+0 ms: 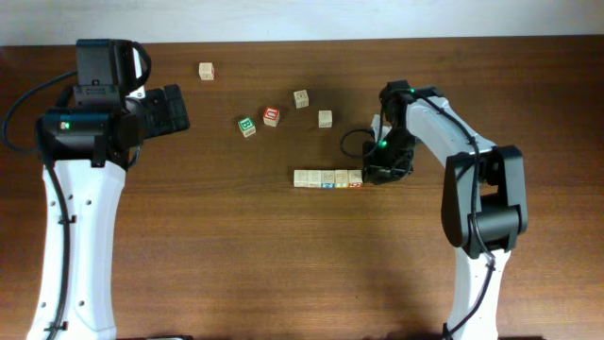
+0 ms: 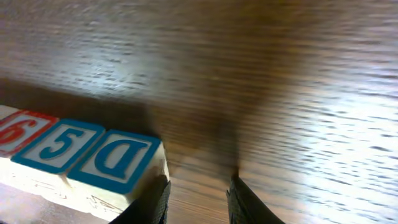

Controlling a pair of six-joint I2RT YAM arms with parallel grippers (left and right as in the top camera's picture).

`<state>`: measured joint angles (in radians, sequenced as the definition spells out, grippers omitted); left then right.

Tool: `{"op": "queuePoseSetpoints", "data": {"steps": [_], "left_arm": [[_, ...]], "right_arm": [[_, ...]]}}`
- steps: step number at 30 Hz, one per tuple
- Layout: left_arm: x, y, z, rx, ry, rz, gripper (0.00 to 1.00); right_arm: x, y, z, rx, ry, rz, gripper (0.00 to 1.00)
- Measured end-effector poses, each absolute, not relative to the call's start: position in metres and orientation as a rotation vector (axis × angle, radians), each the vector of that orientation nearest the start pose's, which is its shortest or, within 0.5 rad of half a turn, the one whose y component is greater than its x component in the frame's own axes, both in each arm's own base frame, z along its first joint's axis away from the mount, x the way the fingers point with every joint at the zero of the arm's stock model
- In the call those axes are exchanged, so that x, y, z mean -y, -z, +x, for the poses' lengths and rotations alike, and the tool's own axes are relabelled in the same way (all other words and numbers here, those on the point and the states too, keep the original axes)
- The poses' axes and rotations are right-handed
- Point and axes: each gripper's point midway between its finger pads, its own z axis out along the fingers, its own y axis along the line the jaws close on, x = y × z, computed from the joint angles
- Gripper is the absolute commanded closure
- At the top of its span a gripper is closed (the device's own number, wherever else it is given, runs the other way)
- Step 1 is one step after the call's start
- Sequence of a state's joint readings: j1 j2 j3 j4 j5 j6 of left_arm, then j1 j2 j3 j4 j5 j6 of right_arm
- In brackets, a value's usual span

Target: Rotate 5 blocks

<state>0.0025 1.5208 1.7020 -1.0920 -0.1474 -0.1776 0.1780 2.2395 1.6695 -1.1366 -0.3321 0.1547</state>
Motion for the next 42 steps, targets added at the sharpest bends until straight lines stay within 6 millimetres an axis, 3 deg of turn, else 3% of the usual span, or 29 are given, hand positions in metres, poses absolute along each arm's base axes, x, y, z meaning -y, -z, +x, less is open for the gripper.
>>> {"op": "queuePoseSetpoints", "data": {"steps": [7,9,15,19,24,28,35,38,39,40,41,42], "left_arm": [[-0.026,-0.288,0.387,-2.454,-0.107,-0.284,0.01],[-0.026,-0.288,0.387,-2.454,-0.108,-0.284,0.01],[-0.026,-0.288,0.387,-2.454,-0.108,-0.284,0.01],[-0.026,-0.288,0.387,-2.454,-0.108,-0.284,0.01],[-0.026,-0.288,0.387,-2.454,-0.107,-0.284,0.01],[-0.022,-0.285,0.385,-2.469,-0.081,-0.279,0.01],[-0.008,-0.277,0.375,-2.533,0.02,-0.248,0.0],[0.006,-0.277,0.375,-2.54,0.12,-0.22,0.29],[0.009,-0.277,0.375,-2.541,0.149,-0.221,0.43],[0.013,-0.277,0.375,-2.541,0.179,-0.229,0.67],[0.015,-0.277,0.374,-2.542,0.203,-0.244,0.79],[0.017,-0.276,0.375,-2.541,0.221,-0.266,0.79]], "right_arm": [[-0.128,-0.005,0.373,-3.292,-0.524,-0.007,0.68],[-0.128,-0.005,0.373,-3.292,-0.524,-0.007,0.74],[-0.122,-0.011,0.373,-3.304,-0.52,0.016,0.73],[-0.097,-0.048,0.391,-3.255,-0.496,0.086,0.71],[-0.062,-0.129,0.401,-3.092,-0.489,0.142,0.67],[-0.058,-0.179,0.385,-3.006,-0.505,0.104,0.67],[-0.061,-0.221,0.347,-2.983,-0.527,0.027,0.66],[-0.061,-0.242,0.326,-2.959,-0.525,-0.016,0.67],[-0.061,-0.251,0.318,-2.946,-0.523,-0.032,0.68],[-0.061,-0.261,0.309,-2.926,-0.518,-0.051,0.69],[-0.061,-0.27,0.304,-2.894,-0.511,-0.065,0.69],[-0.06,-0.276,0.303,-2.871,-0.5,-0.065,0.69]]}}
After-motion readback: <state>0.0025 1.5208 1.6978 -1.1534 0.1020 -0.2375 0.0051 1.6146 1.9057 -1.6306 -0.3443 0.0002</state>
